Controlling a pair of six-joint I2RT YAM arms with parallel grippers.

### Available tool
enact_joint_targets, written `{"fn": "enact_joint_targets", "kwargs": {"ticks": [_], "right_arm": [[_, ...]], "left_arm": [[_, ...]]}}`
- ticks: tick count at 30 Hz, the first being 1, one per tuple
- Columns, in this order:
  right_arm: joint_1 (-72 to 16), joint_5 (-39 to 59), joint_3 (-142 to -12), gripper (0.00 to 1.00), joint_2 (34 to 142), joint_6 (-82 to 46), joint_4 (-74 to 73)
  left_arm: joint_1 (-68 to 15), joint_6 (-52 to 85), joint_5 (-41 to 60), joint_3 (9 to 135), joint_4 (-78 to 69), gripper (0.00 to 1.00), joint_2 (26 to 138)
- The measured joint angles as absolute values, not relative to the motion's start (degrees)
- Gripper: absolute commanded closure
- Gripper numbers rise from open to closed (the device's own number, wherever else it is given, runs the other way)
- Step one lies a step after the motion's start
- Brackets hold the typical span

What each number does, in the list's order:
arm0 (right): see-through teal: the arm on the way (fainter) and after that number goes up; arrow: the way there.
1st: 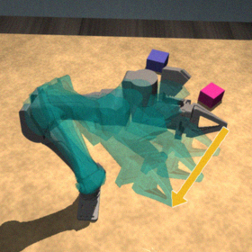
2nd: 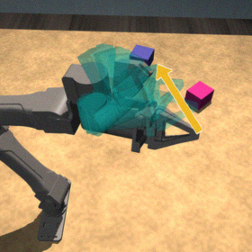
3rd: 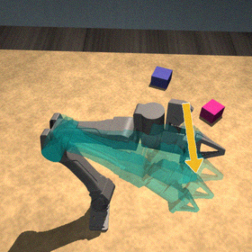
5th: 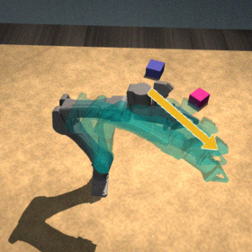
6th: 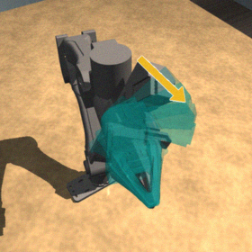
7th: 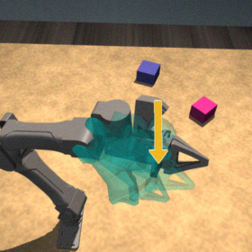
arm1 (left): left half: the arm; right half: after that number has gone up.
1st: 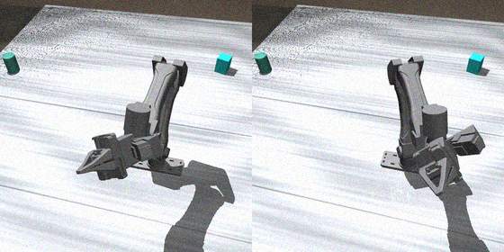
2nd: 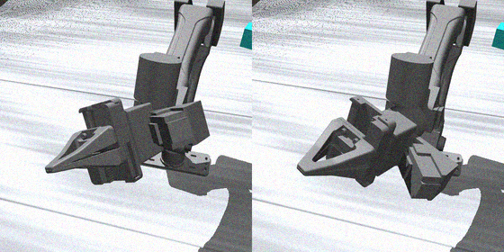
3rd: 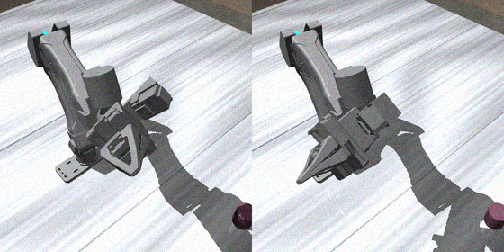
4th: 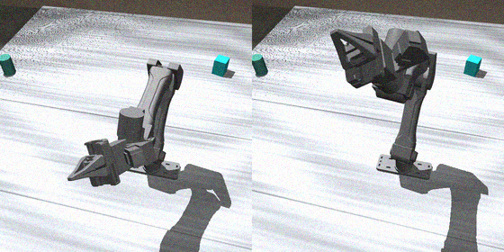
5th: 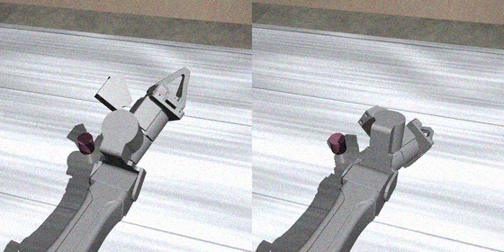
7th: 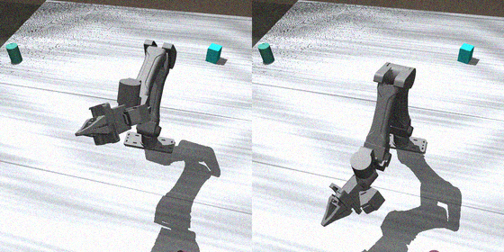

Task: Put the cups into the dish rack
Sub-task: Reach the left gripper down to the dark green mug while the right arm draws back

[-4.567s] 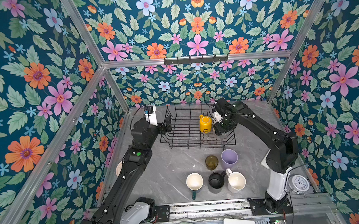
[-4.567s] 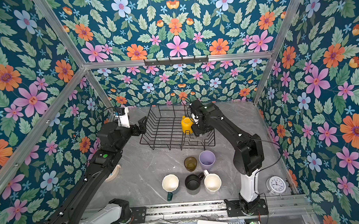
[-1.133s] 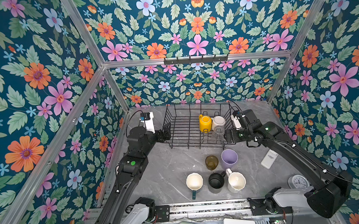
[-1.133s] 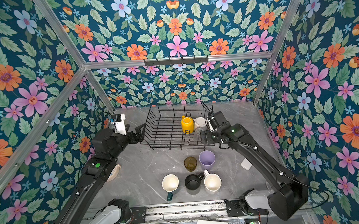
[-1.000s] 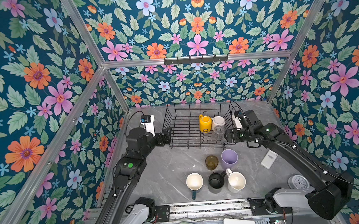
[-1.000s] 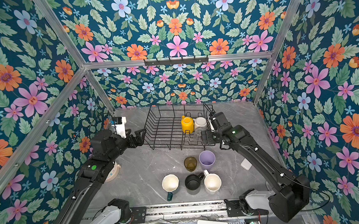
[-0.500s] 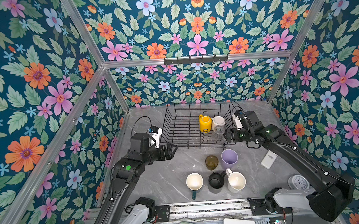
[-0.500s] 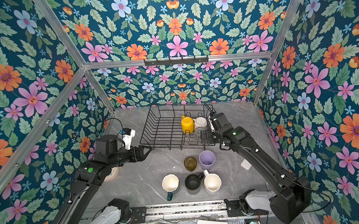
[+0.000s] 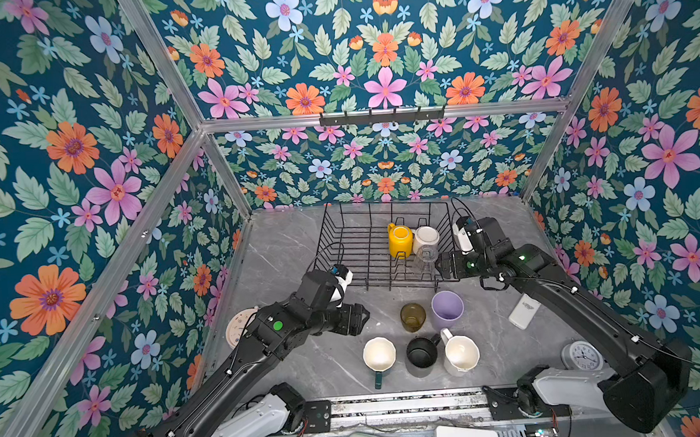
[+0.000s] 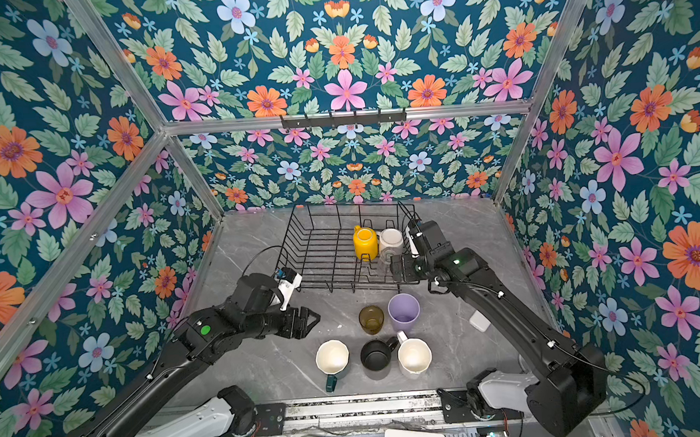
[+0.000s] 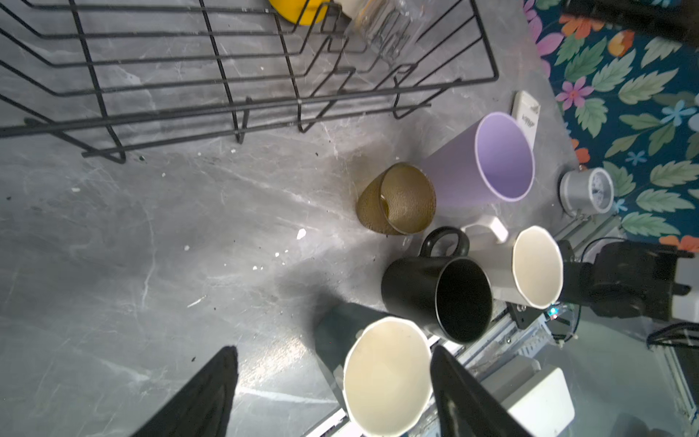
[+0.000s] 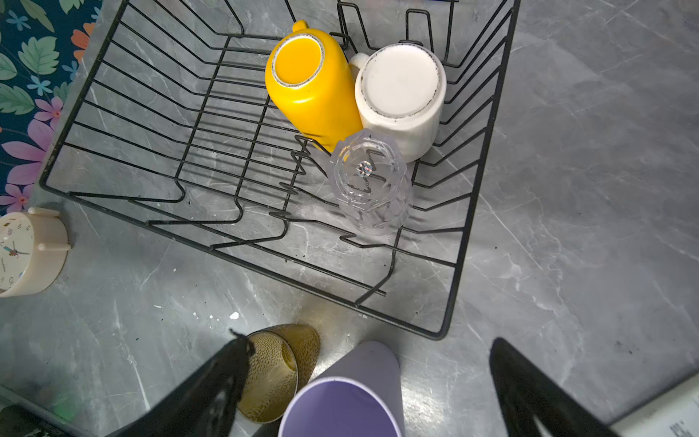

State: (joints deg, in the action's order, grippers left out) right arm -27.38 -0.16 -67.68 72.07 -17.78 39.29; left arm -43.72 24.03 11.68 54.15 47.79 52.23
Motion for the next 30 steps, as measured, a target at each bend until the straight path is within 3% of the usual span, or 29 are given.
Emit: {"fn": "enact_joint_targets", "kwargs": {"ticks": [30], "right_arm": [[-27.4, -0.1, -66.0, 0.01, 73.1, -17.8, 38.7]], "left_arm": [[-56.3, 29.6, 8.9, 50.4, 52.6, 0.32, 60.9]]}}
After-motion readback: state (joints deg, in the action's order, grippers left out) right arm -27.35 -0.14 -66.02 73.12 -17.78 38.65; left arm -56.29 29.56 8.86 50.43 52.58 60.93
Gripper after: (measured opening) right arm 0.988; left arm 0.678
